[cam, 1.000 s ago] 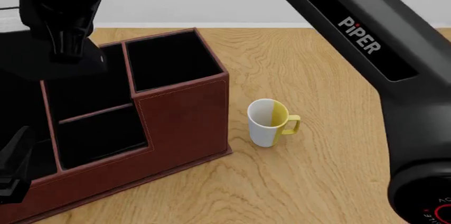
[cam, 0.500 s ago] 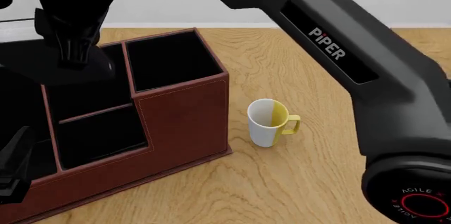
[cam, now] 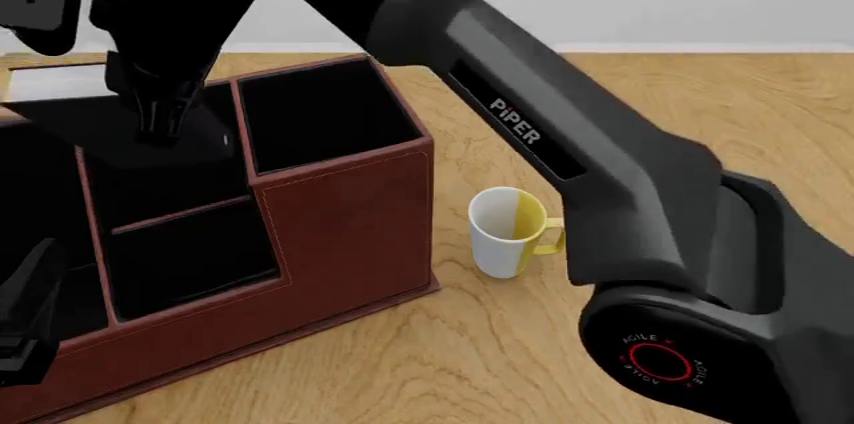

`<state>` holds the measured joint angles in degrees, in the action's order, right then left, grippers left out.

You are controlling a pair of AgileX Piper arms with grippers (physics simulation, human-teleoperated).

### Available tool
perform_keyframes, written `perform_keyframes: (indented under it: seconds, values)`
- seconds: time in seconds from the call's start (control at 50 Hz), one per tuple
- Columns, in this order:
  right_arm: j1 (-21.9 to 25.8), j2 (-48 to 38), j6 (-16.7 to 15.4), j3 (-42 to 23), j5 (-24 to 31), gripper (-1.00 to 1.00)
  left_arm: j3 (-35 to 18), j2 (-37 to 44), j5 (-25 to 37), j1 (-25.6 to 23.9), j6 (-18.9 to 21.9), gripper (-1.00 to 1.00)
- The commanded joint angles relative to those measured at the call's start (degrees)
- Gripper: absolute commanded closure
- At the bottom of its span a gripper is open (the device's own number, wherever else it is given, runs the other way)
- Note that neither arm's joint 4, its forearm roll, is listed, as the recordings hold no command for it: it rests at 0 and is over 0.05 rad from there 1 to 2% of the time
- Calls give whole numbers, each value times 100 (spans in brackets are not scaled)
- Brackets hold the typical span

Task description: Pick up the book and place it in the front compartment of the caddy.

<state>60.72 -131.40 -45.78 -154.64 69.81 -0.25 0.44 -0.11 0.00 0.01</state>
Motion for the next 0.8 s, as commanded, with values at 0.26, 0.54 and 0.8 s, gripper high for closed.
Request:
perform_keyframes:
  seconds: [0.26,0.54,0.8]
  values:
    - [-280,-577,163,-714,-88,-100,0,2,0,-1,-2,-100]
    - [-299,-574,105,-732,-141,-100,0,1,-1,-10,-3,-100]
    - [-208,-215,-25,-588,-13,-100,0,2,-2,-24,-8,-100]
